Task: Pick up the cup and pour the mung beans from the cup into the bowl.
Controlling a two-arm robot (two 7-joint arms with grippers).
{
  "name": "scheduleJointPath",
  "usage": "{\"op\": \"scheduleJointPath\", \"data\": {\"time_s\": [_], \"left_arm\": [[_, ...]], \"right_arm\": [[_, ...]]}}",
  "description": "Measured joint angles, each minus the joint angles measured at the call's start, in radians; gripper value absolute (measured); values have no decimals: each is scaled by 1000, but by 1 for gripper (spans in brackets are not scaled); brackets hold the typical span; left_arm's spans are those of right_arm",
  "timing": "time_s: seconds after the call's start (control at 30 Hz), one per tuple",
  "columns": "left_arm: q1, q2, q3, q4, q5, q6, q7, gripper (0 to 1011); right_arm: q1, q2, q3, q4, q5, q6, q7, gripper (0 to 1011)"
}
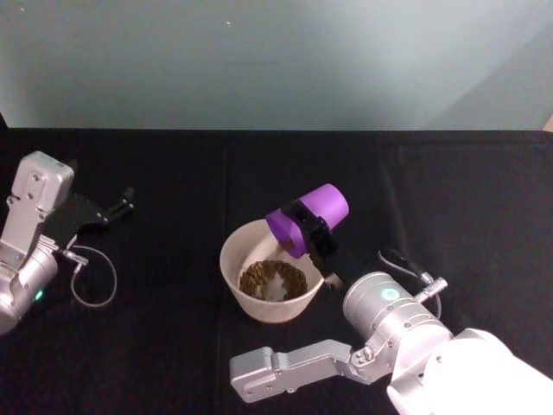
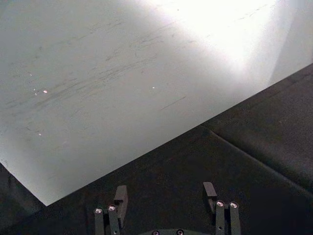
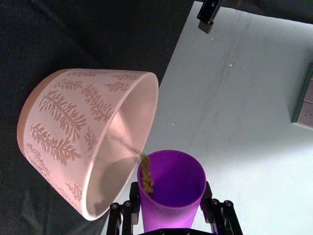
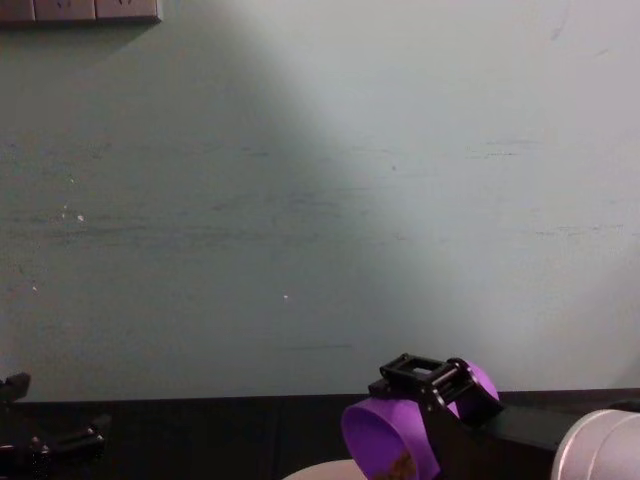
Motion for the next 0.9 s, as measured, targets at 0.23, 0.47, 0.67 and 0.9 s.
{"op": "scheduleJointPath", "data": {"time_s": [0.23,0.47,0.67,0.9], "left_arm": [[0,0,0,0,0,0,0,1000],[0,0,0,0,0,0,0,1000],[0,0,0,0,0,0,0,1000],[0,0,0,0,0,0,0,1000]], "right_arm": [[15,4,-31,3,-80,14,19,729],[22,5,-59,1,-147,21,40,729],[27,8,-83,-1,-200,21,63,729],[40,18,-118,-7,-291,19,99,729]]}}
